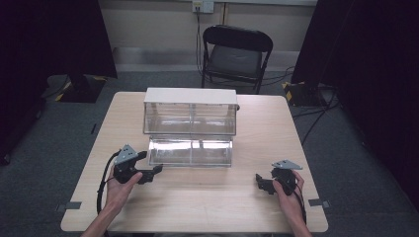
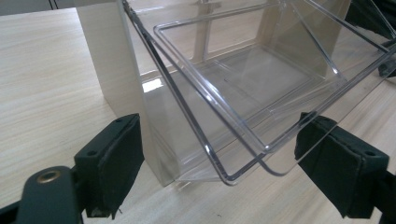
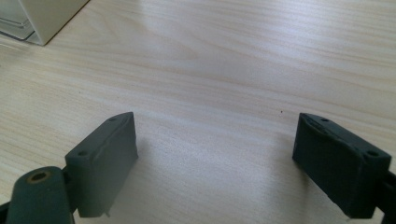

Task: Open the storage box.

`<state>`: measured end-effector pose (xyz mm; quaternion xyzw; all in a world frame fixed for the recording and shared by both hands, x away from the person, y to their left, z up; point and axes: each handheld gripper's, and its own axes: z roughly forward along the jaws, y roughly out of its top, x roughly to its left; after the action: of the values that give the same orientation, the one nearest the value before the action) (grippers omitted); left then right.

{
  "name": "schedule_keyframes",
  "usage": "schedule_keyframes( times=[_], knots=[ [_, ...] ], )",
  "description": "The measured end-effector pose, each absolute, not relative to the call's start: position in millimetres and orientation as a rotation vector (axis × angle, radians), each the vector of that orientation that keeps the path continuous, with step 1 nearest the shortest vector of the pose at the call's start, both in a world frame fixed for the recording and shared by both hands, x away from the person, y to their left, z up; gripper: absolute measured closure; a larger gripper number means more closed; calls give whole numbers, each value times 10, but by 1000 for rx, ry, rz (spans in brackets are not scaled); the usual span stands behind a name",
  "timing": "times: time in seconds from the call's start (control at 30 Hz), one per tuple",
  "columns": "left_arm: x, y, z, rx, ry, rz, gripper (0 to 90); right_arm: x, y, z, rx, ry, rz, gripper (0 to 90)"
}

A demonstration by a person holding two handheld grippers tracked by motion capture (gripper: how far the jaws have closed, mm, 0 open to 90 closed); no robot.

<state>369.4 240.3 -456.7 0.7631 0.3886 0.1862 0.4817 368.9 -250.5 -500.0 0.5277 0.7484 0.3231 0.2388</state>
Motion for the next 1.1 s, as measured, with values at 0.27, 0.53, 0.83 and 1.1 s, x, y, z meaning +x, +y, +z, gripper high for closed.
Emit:
schedule_keyframes(
  times=[0.27, 0.53, 0.83, 1.1],
  knots=[
    [3699, 2374, -4552, 1870, 941, 445, 154, 3689, -2505, -5000, 1445, 2050, 885, 130],
    [3701, 2378, -4506, 1855, 948, 430, 154, 3689, -2505, -5000, 1445, 2050, 885, 130],
    [3703, 2393, -4469, 1842, 955, 436, 154, 3689, -2505, -5000, 1445, 2050, 885, 130],
    [3694, 2390, -4460, 1838, 958, 440, 157, 3689, -2505, -5000, 1445, 2050, 885, 130]
  ],
)
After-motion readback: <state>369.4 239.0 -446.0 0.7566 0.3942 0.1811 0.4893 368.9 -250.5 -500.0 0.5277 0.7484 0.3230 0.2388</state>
